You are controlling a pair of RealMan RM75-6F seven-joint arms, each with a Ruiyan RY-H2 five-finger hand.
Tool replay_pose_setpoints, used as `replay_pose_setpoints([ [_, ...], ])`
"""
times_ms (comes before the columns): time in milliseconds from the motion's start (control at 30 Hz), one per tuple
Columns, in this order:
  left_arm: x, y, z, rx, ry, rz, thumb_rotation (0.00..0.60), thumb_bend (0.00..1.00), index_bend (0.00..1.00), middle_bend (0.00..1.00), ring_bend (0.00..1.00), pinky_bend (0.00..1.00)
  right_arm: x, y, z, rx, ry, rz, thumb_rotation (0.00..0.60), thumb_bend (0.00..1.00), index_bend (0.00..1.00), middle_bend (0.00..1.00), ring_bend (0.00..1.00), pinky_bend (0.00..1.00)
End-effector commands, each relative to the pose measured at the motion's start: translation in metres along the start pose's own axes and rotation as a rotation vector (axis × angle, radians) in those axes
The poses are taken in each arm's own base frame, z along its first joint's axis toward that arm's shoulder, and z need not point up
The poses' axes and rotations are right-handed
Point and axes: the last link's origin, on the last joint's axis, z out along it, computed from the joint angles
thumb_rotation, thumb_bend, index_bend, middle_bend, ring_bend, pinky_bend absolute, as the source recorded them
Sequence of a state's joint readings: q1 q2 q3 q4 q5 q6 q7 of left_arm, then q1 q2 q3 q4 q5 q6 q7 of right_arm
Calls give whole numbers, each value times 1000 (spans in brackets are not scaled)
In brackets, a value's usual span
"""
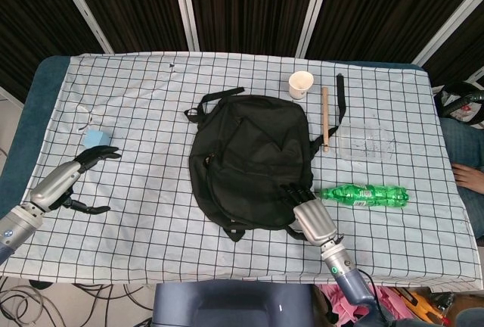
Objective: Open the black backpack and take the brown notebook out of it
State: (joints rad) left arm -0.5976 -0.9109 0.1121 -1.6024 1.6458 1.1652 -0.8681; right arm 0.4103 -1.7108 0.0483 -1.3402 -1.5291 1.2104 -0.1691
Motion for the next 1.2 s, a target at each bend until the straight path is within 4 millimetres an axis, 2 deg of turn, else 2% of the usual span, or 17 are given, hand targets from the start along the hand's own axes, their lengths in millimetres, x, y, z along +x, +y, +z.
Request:
replay_pose_setpoints([
  [33,-1,0,0,3,-2,0,600,97,155,82,0,0,-1,-1,0,2,1,6,600,206,291,105,80,123],
  [200,-2,0,1,6,-9,6,600,97,155,81,0,0,-3,-5,-2,10,1,24,600,206,291,104,80,123],
  [533,-1,-1,0,17,-8,9,600,97,155,82,0,0,-12,-26,-6,28,-45,75,600,206,289,87,64,123],
  [967,3,-1,-3,23,3,10,600,97,155,82,0,0,-17,-29,11,2,14,54,600,206,292,90,64,122],
  [1067,3,-2,-2,27,0,10,600,97,155,82,0,0,-17,-27,12,2,24,43,600,236,312,92,65,122],
  [1200,2,-2,-2,27,-3,11,600,97,155,81,0,0,-12,-24,12,3,44,48,600,349,333,98,65,122],
])
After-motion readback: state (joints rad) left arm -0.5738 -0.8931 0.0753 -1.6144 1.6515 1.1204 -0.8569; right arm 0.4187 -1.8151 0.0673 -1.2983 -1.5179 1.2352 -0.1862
